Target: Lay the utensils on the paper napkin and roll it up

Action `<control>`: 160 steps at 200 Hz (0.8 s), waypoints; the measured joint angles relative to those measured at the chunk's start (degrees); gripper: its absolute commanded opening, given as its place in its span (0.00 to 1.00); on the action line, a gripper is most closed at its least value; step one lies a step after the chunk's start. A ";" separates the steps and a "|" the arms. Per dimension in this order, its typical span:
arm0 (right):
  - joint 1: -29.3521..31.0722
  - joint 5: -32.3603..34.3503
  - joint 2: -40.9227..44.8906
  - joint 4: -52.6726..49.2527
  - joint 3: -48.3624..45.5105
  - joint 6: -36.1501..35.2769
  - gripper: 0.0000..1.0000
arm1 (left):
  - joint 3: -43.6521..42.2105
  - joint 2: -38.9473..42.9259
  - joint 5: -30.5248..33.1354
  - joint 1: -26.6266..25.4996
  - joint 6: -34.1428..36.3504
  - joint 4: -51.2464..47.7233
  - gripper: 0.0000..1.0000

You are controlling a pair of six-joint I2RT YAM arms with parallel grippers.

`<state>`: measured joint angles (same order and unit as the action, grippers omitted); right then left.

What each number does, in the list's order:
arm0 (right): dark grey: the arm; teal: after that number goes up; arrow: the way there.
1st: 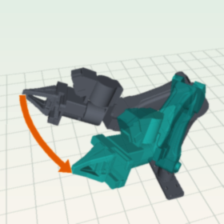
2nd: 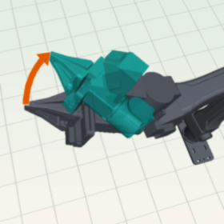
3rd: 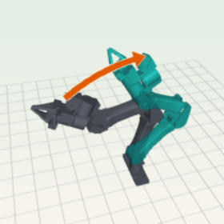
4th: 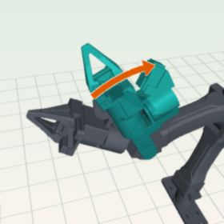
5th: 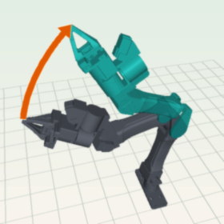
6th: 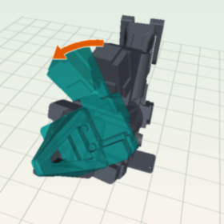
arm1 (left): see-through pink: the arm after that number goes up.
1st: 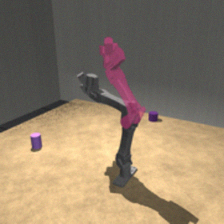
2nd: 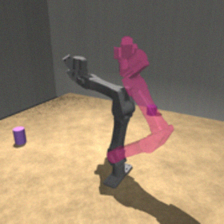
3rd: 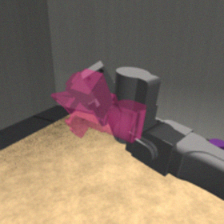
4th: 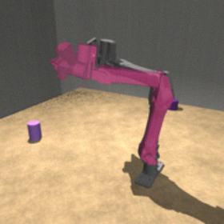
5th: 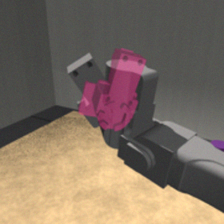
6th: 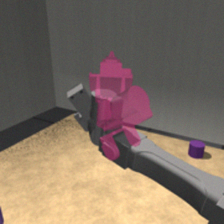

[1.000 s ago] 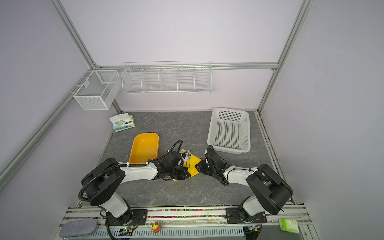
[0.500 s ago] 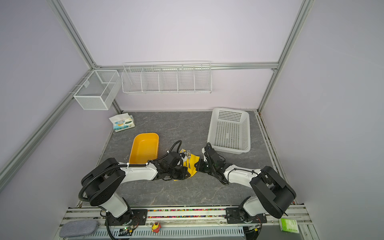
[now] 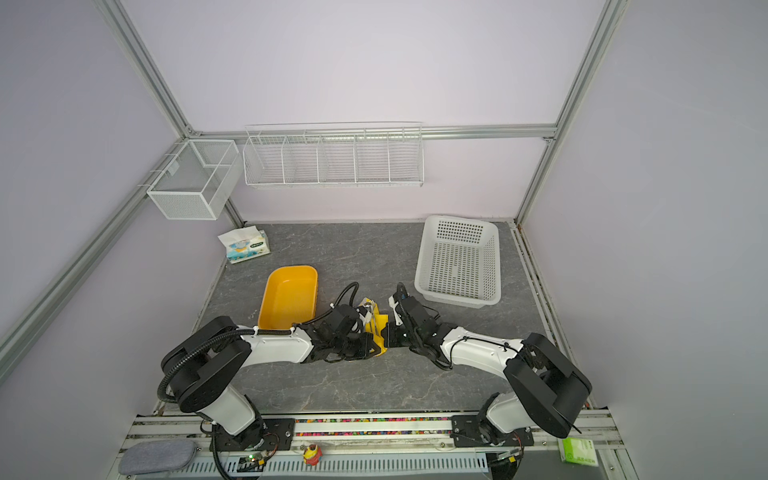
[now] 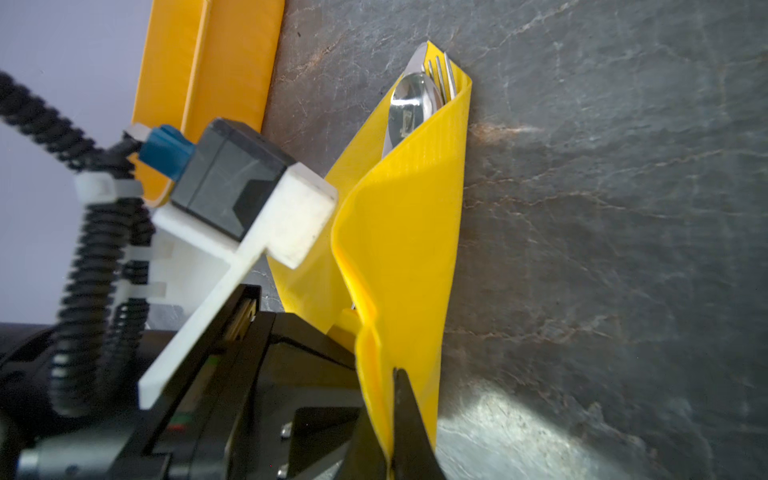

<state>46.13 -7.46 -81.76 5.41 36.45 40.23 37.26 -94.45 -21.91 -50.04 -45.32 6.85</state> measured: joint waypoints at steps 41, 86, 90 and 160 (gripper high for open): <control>0.90 0.87 -1.09 -1.53 2.19 -0.17 0.06 | -1.22 0.76 0.11 0.28 -1.44 1.14 0.05; 1.40 2.16 -2.43 -1.99 2.29 0.35 0.06 | -3.78 4.00 1.53 0.96 -2.58 1.09 0.08; 1.42 2.21 -2.51 -2.03 2.32 0.39 0.07 | -3.93 4.42 1.68 1.03 -2.64 0.94 0.08; 2.14 3.28 -2.75 -2.62 2.99 0.48 0.07 | -6.21 10.03 4.11 3.74 -2.69 -0.31 0.09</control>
<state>48.27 -4.19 -84.51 2.79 39.44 40.71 31.05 -84.42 -17.80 -46.30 -48.01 6.55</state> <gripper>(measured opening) 0.068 0.091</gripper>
